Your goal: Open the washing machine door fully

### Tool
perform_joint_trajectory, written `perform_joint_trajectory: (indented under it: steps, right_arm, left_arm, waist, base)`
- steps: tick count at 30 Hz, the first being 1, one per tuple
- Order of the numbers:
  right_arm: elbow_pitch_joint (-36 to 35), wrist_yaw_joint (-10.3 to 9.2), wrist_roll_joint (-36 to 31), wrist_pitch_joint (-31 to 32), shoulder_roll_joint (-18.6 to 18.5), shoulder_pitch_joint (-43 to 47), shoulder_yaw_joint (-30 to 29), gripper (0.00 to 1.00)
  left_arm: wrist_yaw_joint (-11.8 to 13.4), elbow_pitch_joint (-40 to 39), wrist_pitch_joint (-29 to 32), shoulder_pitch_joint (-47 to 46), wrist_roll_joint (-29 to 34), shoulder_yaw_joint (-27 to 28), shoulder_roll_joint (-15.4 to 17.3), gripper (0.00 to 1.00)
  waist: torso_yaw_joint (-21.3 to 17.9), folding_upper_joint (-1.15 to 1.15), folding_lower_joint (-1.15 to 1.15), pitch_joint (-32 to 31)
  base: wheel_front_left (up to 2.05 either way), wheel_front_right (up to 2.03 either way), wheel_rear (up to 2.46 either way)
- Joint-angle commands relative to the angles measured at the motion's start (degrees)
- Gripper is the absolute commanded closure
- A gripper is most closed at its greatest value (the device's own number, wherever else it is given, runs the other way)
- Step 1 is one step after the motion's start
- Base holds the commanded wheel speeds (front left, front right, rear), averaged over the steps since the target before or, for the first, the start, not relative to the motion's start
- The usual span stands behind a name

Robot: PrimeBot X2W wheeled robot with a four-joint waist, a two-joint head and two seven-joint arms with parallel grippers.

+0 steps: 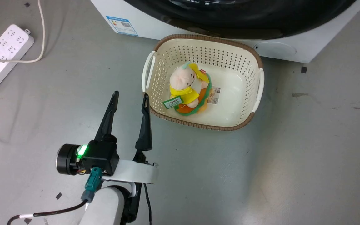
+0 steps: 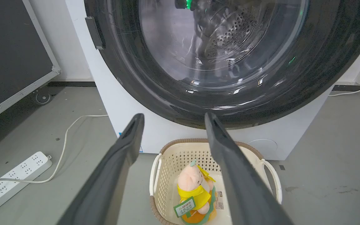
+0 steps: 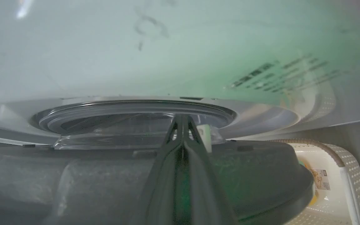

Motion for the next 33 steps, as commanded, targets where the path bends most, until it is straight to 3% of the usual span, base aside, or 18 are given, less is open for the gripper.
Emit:
perform_joint_trajectory:
  steps: [1,15,24,33]
  right_arm:
    - [2.77,0.12,0.04,2.15,1.07,-1.4,-0.13,1.0]
    - [8.64,0.12,2.67,10.93,2.15,3.29,-2.87,1.0]
    - [2.18,0.12,4.35,17.69,7.23,16.14,-0.28,1.0]
    - [-5.07,0.12,9.69,25.97,9.23,24.18,3.44,1.0]
  left_arm:
    - [0.49,0.11,-0.69,-1.23,-0.32,-0.23,0.04,0.0]
    - [0.77,2.09,-2.0,0.55,0.18,-1.1,0.05,0.0]
    - [-0.23,4.39,-2.0,5.46,1.05,-0.2,0.05,0.0]
    - [-1.0,5.54,-2.0,8.19,0.99,-0.08,0.05,0.0]
  waist:
    - [0.19,0.0,0.0,-0.06]
    - [-0.49,0.0,0.0,-6.8]
    - [-2.15,0.0,0.0,-14.36]
    - [-2.6,0.0,0.0,-17.37]
  base:
    - [0.0,0.0,0.0]
    - [0.0,0.0,0.0]
    - [0.0,0.0,0.0]
    - [0.0,0.0,0.0]
